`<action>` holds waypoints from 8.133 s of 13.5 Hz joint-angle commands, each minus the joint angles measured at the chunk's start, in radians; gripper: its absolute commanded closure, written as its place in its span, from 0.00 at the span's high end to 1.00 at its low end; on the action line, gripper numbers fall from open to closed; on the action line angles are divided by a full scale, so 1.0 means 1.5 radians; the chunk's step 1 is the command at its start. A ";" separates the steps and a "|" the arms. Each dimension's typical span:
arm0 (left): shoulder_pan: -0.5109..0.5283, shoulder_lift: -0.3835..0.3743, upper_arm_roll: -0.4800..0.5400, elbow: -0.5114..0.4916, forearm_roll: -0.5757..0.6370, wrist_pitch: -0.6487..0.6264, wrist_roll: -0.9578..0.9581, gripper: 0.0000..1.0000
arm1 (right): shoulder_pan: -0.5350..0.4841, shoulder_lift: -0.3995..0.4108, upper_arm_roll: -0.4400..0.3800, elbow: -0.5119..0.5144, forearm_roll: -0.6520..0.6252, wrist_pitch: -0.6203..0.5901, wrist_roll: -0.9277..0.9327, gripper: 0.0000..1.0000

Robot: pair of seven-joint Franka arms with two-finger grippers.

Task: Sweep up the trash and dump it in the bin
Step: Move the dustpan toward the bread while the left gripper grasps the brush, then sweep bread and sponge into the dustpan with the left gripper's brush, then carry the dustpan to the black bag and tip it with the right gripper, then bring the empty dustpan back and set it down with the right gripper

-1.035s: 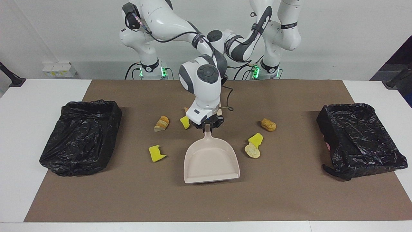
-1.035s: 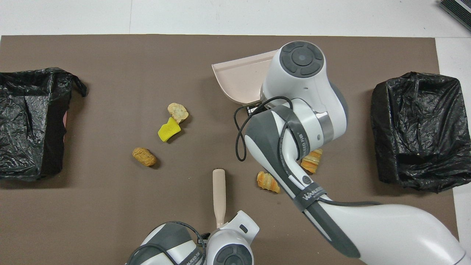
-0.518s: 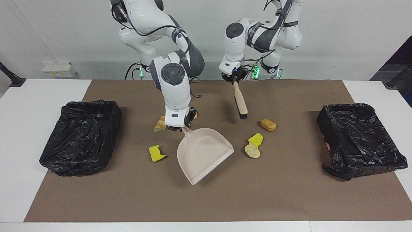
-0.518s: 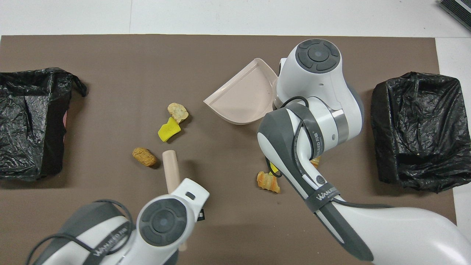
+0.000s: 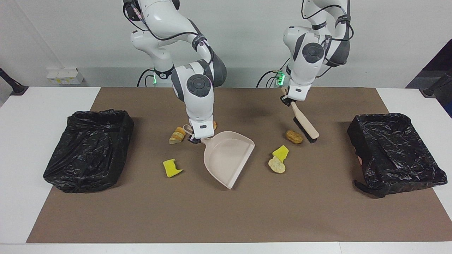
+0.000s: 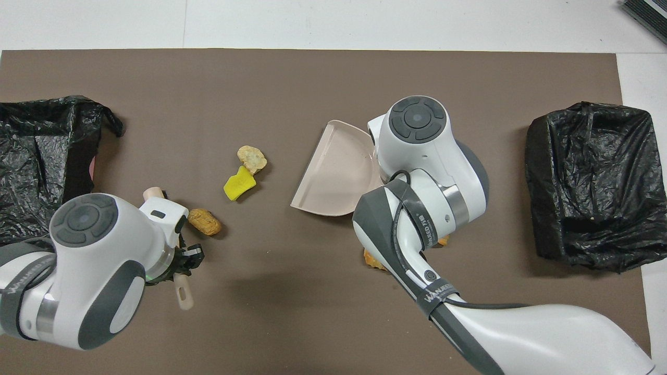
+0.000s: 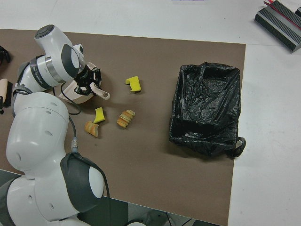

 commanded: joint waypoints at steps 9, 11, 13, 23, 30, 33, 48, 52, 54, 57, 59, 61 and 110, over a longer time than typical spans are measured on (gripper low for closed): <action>-0.073 0.135 -0.019 0.025 -0.067 0.202 0.066 0.00 | 0.026 0.026 0.004 -0.012 -0.145 0.078 -0.152 0.00; -0.087 0.159 -0.022 0.069 -0.077 0.209 0.072 0.00 | 0.029 0.026 0.004 -0.012 -0.144 0.080 -0.151 0.00; -0.114 0.178 -0.021 0.103 -0.091 0.226 0.079 0.00 | 0.029 0.027 0.004 -0.012 -0.140 0.089 -0.147 0.00; -0.191 0.182 -0.058 0.127 -0.103 0.238 0.175 0.00 | 0.045 0.043 0.004 -0.012 -0.133 0.104 -0.109 0.00; -0.145 0.176 -0.074 0.211 -0.074 0.076 0.177 0.00 | 0.041 0.043 0.004 -0.013 -0.145 0.093 -0.113 0.00; -0.101 0.179 -0.074 0.218 -0.027 0.071 0.186 0.00 | 0.043 0.043 0.004 -0.012 -0.145 0.090 -0.113 0.00; -0.057 0.251 -0.082 0.241 0.059 0.066 0.422 0.00 | 0.044 0.043 0.004 -0.015 -0.144 0.082 -0.109 0.00; -0.091 0.237 -0.082 0.229 -0.082 0.035 0.417 0.00 | 0.044 0.042 0.004 -0.018 -0.143 0.081 -0.109 0.00; -0.107 0.235 -0.082 0.229 -0.125 0.045 0.406 0.00 | 0.044 0.042 0.004 -0.018 -0.143 0.082 -0.109 0.00; -0.085 0.218 -0.079 0.235 -0.192 0.070 0.394 0.00 | 0.044 0.042 0.004 -0.017 -0.143 0.081 -0.109 0.00; -0.064 0.180 -0.079 0.239 -0.197 0.059 0.380 0.00 | 0.044 0.042 0.004 -0.015 -0.143 0.079 -0.109 0.00; -0.058 0.148 -0.076 0.241 -0.196 0.051 0.368 0.00 | 0.044 0.042 0.004 -0.012 -0.142 0.069 -0.109 0.00; -0.220 0.032 -0.081 -0.026 -0.064 0.177 -0.054 1.00 | -0.362 -0.165 -0.010 -0.028 -0.866 0.004 -0.453 0.00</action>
